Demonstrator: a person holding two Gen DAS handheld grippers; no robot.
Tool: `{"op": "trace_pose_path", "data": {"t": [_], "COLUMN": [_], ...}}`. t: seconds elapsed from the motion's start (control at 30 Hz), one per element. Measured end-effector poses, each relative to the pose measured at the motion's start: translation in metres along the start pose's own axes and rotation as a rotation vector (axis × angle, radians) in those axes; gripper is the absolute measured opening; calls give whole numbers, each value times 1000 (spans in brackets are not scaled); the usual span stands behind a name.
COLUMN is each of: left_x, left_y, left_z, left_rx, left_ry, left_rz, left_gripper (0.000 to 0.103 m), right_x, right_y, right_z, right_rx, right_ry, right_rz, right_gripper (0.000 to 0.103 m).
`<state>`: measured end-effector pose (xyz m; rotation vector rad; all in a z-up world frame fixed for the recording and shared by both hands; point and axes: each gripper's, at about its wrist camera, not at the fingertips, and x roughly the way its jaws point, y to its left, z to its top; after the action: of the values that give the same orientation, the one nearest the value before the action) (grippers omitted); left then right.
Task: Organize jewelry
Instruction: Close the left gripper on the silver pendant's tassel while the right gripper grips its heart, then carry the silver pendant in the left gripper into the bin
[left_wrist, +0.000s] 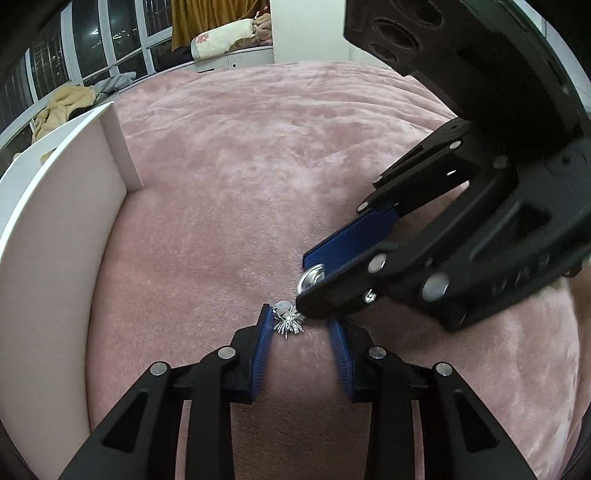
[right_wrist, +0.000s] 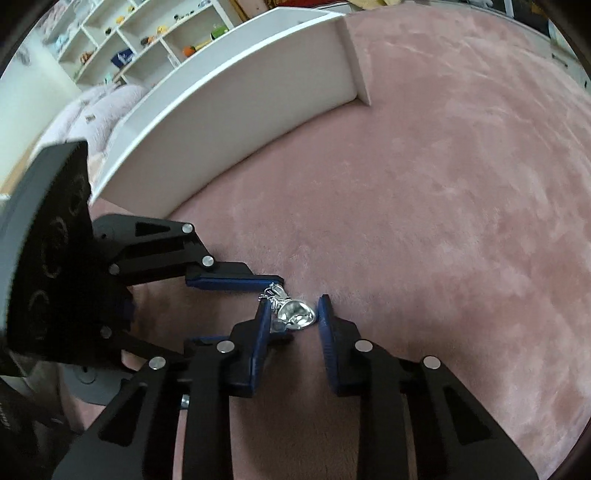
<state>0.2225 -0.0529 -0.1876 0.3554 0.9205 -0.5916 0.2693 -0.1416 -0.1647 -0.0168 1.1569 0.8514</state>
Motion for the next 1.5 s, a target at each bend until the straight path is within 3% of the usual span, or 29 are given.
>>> {"op": "trace_pose_path", "data": {"t": [0.2, 1.0, 1.37, 1.5], "left_x": [-2, -21, -55, -71], "left_y": [0, -4, -5, 0], "left_z": [0, 3, 9, 15], "left_rx": [-2, 36, 38, 33], "left_ry": [5, 25, -22, -39], "left_rz": [13, 68, 92, 142], "left_gripper": [24, 24, 24, 24], "right_x": [-13, -39, -40, -49], "right_y": [-10, -32, -16, -11], "right_z": [-1, -13, -13, -9], "right_rx": [34, 118, 95, 99], "right_ry": [-32, -106, -95, -130], "right_rz": [-37, -100, -189, -214], "right_gripper": [24, 24, 24, 24]}}
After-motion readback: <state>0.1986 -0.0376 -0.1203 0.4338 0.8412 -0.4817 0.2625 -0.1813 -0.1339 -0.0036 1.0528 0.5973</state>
